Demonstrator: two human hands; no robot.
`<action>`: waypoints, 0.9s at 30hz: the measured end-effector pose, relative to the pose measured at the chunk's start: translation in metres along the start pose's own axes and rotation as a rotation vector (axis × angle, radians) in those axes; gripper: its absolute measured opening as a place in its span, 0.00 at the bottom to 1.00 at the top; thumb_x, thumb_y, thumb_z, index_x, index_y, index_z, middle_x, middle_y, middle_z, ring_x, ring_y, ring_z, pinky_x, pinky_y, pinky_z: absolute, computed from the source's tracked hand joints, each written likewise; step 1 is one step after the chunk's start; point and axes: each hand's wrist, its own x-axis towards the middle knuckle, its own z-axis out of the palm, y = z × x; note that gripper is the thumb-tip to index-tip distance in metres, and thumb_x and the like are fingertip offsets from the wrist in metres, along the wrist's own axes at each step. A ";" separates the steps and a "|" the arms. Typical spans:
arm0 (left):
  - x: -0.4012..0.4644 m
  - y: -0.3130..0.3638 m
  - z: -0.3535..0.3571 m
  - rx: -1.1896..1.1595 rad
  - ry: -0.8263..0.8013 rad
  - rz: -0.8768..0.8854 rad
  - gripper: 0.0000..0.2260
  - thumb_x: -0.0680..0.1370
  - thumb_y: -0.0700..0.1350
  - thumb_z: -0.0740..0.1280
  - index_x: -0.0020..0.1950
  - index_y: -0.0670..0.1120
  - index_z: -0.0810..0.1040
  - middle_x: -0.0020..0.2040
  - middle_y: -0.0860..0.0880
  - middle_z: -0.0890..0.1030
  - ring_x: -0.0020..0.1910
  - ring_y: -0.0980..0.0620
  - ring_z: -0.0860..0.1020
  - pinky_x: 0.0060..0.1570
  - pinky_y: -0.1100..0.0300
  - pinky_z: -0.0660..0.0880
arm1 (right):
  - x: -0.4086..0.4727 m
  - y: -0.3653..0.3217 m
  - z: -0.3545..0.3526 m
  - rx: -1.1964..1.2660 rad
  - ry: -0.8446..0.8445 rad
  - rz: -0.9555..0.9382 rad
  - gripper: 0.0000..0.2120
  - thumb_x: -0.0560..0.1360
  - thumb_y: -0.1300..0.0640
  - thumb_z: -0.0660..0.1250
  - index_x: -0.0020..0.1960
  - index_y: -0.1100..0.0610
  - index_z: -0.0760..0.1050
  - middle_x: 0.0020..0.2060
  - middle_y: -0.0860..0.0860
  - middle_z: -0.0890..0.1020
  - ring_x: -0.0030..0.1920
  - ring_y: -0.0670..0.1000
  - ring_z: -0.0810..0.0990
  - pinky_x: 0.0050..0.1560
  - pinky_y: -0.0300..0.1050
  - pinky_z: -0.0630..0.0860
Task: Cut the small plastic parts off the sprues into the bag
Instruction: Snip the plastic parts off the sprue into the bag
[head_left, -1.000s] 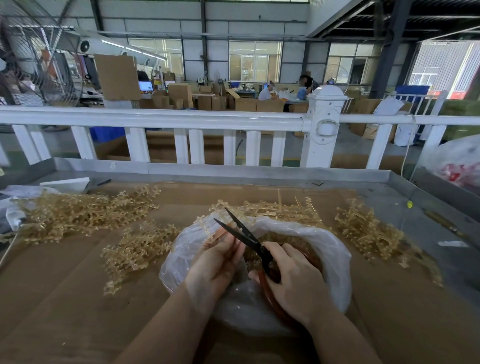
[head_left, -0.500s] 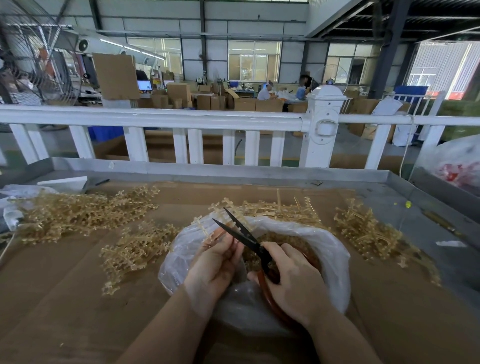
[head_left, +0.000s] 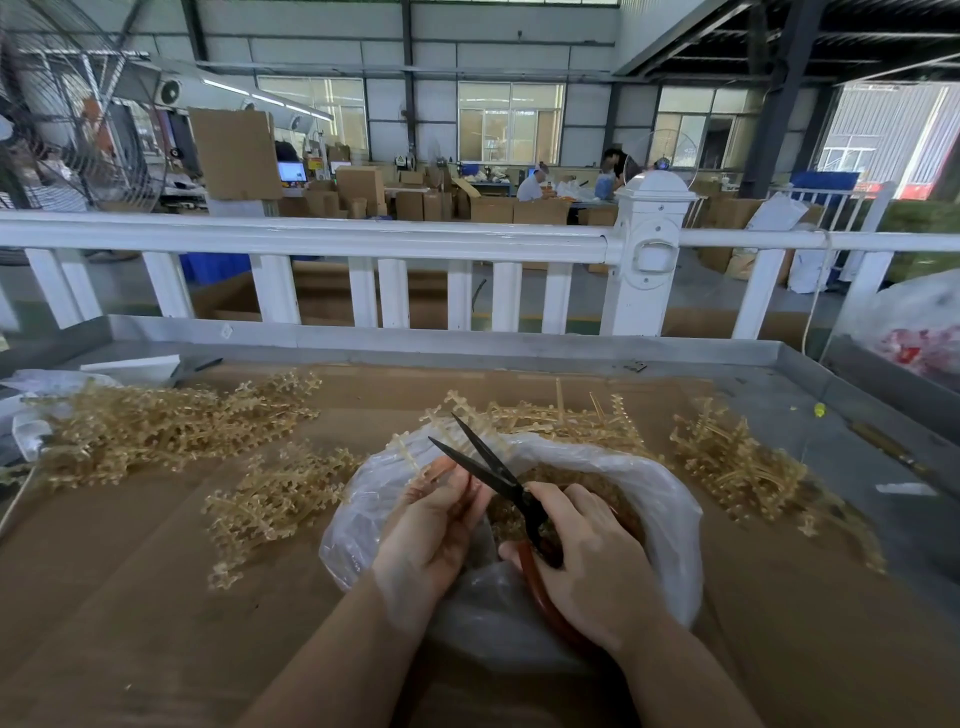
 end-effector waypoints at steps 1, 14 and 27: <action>0.000 -0.001 -0.001 0.020 -0.005 0.005 0.07 0.78 0.31 0.61 0.50 0.37 0.77 0.37 0.42 0.82 0.32 0.51 0.83 0.29 0.62 0.79 | 0.000 0.000 0.000 -0.004 -0.002 -0.001 0.28 0.72 0.37 0.64 0.66 0.52 0.72 0.54 0.49 0.78 0.57 0.51 0.76 0.56 0.44 0.74; -0.002 -0.001 -0.002 0.086 -0.076 0.036 0.09 0.78 0.30 0.60 0.44 0.39 0.77 0.33 0.45 0.83 0.31 0.53 0.82 0.31 0.64 0.80 | 0.001 0.000 0.000 -0.032 -0.037 0.016 0.31 0.71 0.33 0.59 0.67 0.50 0.70 0.55 0.48 0.77 0.58 0.49 0.74 0.56 0.40 0.72; 0.003 -0.005 -0.008 0.061 -0.096 0.029 0.08 0.78 0.31 0.60 0.46 0.40 0.77 0.35 0.45 0.82 0.32 0.53 0.82 0.33 0.64 0.80 | 0.000 -0.001 0.000 -0.016 -0.030 0.025 0.32 0.70 0.31 0.57 0.67 0.48 0.69 0.56 0.46 0.76 0.59 0.47 0.73 0.58 0.40 0.72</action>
